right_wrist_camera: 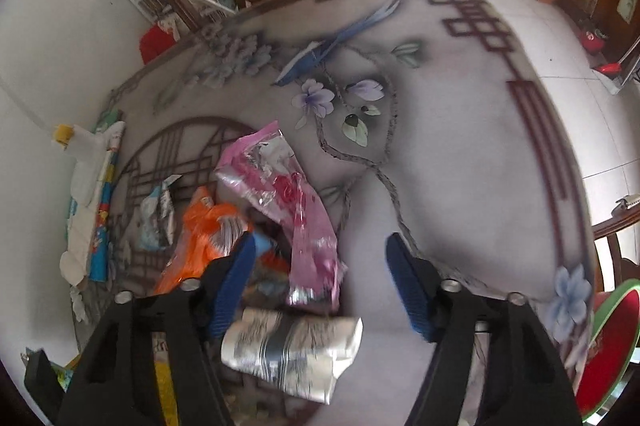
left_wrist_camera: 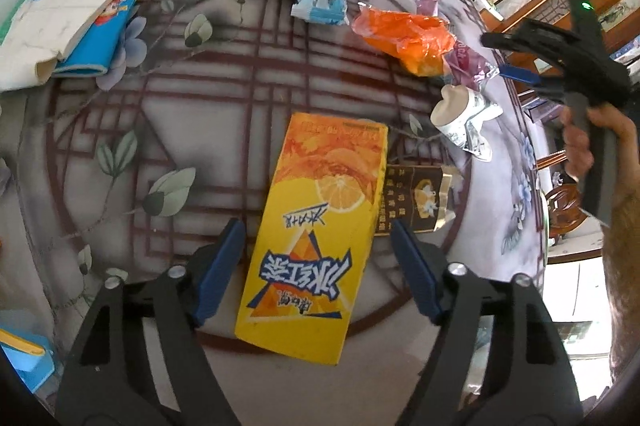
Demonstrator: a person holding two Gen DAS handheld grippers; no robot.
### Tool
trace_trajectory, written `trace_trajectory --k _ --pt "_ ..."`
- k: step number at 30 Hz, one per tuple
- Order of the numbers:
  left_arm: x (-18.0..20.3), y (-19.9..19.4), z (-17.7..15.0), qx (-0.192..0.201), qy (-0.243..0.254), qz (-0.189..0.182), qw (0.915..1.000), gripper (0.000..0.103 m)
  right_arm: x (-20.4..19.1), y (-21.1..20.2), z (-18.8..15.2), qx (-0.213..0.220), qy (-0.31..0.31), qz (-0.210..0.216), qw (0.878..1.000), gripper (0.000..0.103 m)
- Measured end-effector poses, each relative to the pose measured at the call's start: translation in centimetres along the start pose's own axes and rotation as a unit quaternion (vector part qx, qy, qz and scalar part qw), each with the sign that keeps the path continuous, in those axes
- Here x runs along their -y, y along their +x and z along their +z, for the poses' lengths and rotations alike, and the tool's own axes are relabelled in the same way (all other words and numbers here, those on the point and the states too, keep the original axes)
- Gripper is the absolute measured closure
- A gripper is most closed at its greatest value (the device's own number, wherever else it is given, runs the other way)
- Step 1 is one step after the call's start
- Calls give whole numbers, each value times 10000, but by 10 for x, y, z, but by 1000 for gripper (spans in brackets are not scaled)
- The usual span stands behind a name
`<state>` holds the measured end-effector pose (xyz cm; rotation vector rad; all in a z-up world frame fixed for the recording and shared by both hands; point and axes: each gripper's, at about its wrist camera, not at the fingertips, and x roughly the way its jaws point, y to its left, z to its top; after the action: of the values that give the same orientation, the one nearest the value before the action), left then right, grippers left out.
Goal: Collect trash
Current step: 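Grasp the orange iced-tea carton with the left tool while the right tool grasps the pink wrapper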
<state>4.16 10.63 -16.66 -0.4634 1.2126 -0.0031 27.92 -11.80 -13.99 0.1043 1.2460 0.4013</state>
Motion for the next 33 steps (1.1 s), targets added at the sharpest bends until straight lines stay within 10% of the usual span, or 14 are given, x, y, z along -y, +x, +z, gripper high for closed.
trace_trajectory --k 8,13,33 --pt "-3 3 -3 -38 -135 -103 9998 35 -9 38 12 -443 -59 73 9990 63" --pt "-4 6 0 -109 -150 -143 9997 35 -12 41 3 -557 -106 162 9983 94" --pt "14 1 -9 167 -19 -248 9996 44 -40 -114 -157 859 -488 992 9901 94"
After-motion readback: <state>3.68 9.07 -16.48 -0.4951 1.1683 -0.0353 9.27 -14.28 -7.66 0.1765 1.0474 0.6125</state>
